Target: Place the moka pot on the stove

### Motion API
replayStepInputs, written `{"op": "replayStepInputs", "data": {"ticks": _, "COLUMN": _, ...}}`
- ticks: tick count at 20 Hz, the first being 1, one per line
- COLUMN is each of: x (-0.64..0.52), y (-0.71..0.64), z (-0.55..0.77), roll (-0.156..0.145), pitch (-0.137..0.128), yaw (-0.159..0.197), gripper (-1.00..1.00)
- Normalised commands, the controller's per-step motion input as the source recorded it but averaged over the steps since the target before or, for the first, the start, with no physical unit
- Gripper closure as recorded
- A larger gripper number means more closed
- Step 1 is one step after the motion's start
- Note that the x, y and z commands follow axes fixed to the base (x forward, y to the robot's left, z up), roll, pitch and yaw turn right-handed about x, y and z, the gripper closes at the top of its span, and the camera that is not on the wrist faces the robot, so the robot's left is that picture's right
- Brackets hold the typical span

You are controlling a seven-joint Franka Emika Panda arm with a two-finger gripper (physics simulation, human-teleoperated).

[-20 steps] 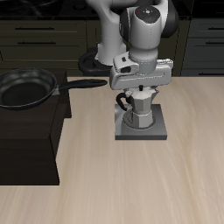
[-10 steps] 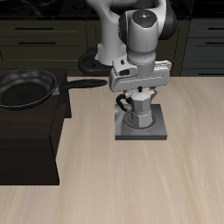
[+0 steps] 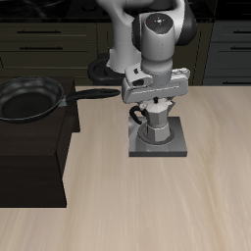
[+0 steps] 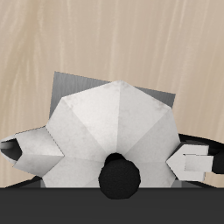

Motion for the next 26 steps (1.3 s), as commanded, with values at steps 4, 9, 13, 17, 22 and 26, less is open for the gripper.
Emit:
{"op": "replayStepInputs", "data": {"ticks": 4, "x": -0.13, "y": -0.03, "z": -0.10, "roll": 0.010, "pitch": 0.016, "yaw": 0.020, "gripper": 1.00}}
{"op": "replayStepInputs", "data": {"ticks": 9, "x": -0.04, "y": -0.03, "z": -0.18, "roll": 0.001, "pitch": 0.038, "yaw": 0.004, "gripper": 1.00}}
{"op": "replayStepInputs", "data": {"ticks": 13, "x": -0.03, "y": -0.04, "z": -0.05, "roll": -0.013, "pitch": 0.020, "yaw": -0.011, "gripper": 1.00}}
{"op": "replayStepInputs", "data": {"ticks": 17, "x": 0.01, "y": -0.05, "z": -0.02, "roll": -0.022, "pitch": 0.014, "yaw": -0.025, "gripper": -1.00}}
{"op": "replayStepInputs", "data": {"ticks": 22, "x": 0.06, "y": -0.06, "z": -0.04, "roll": -0.030, "pitch": 0.019, "yaw": 0.001, "gripper": -1.00}}
{"op": "replayStepInputs", "data": {"ticks": 26, "x": 0.01, "y": 0.01, "z": 0.09, "roll": 0.000, "pitch": -0.022, "yaw": 0.000, "gripper": -1.00}}
